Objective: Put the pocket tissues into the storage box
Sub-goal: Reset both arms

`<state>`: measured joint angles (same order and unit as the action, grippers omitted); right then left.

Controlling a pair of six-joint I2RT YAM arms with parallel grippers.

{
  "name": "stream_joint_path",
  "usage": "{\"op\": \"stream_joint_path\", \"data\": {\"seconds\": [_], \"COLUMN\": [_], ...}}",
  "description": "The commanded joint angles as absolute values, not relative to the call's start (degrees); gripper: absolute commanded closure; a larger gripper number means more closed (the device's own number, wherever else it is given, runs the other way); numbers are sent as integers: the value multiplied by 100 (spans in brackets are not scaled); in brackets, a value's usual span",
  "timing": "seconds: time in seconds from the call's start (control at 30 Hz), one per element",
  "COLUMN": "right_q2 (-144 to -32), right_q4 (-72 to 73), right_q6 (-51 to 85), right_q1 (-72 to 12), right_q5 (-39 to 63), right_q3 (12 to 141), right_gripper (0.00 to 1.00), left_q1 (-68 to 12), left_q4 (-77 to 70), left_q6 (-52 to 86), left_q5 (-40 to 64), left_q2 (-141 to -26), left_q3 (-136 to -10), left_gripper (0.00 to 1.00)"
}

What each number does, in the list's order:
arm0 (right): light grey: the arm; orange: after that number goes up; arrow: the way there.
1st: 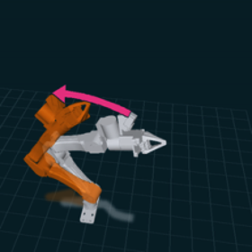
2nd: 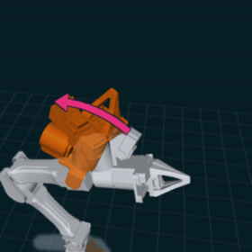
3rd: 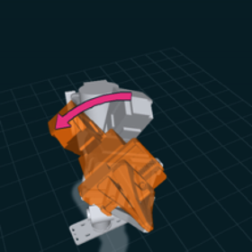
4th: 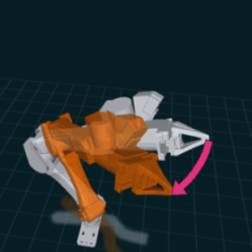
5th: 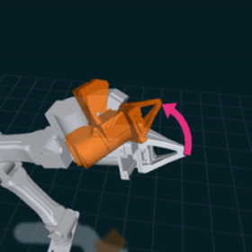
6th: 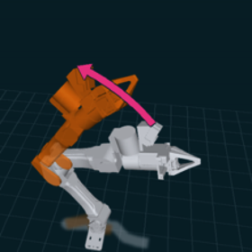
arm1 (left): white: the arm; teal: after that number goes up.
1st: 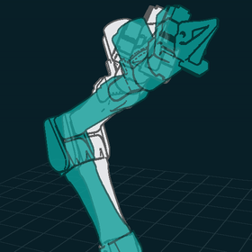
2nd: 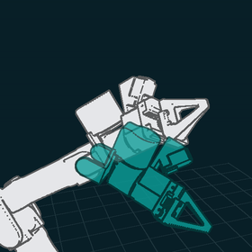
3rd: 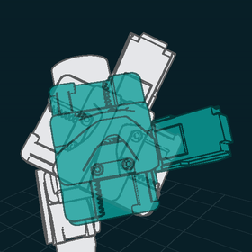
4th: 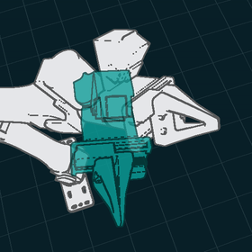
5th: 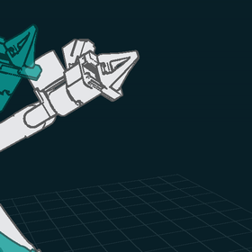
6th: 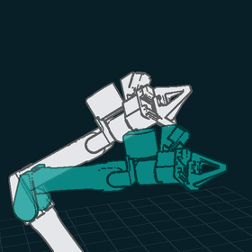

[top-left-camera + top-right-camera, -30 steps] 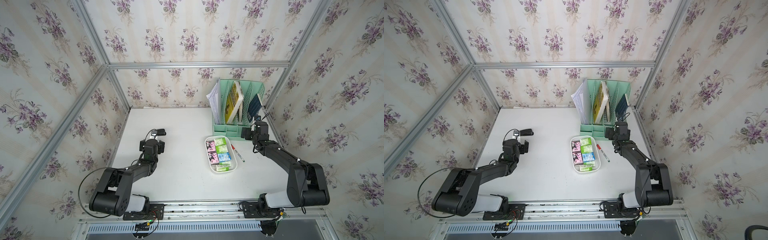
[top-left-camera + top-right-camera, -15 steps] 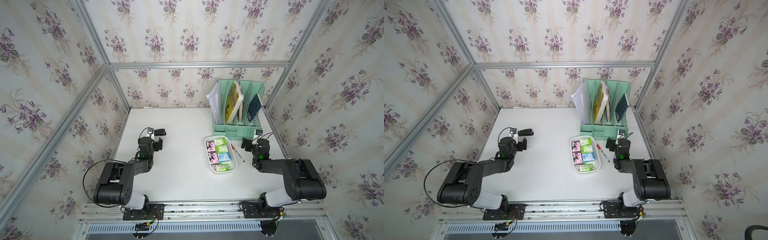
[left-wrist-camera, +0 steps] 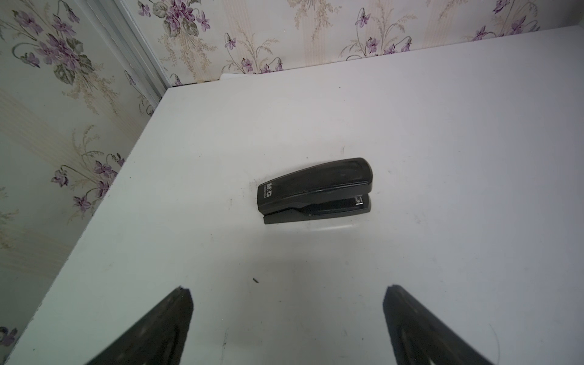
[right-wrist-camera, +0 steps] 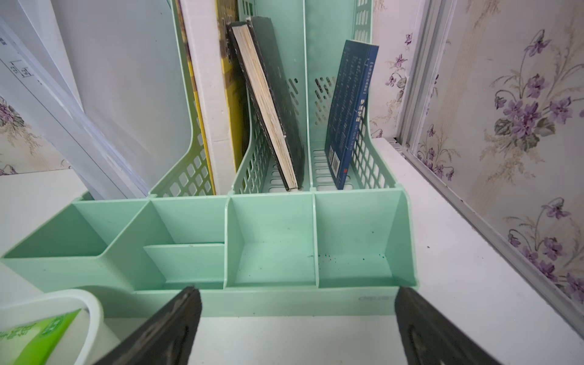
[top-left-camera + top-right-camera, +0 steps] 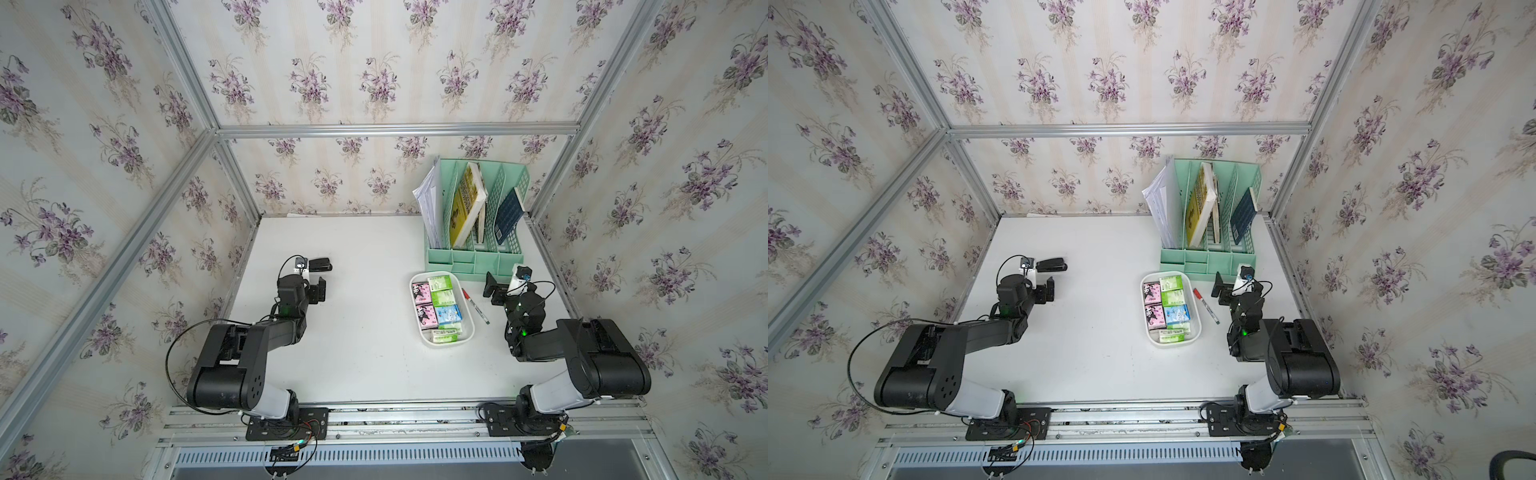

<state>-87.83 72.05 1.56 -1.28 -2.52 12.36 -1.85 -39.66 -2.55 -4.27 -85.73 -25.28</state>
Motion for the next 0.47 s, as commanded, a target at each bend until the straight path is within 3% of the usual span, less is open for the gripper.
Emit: {"op": "stream_joint_path", "data": {"seconds": [0.0, 0.43], "right_q2": [-8781, -8798], "right_q4": [7273, 7259], "right_q6": [132, -9], "right_q1": [-147, -234], "right_q5": [-238, -140], "right_q3": [1266, 1288], "right_gripper": [0, 0], "left_q1": [-178, -176], "left_q4": [-4008, -4008], "left_q6": [-214, -220], "left_q5": [-377, -369], "left_q2": [-8578, -8578], "left_q3": [-2558, -2558], "left_gripper": [1, 1]}}
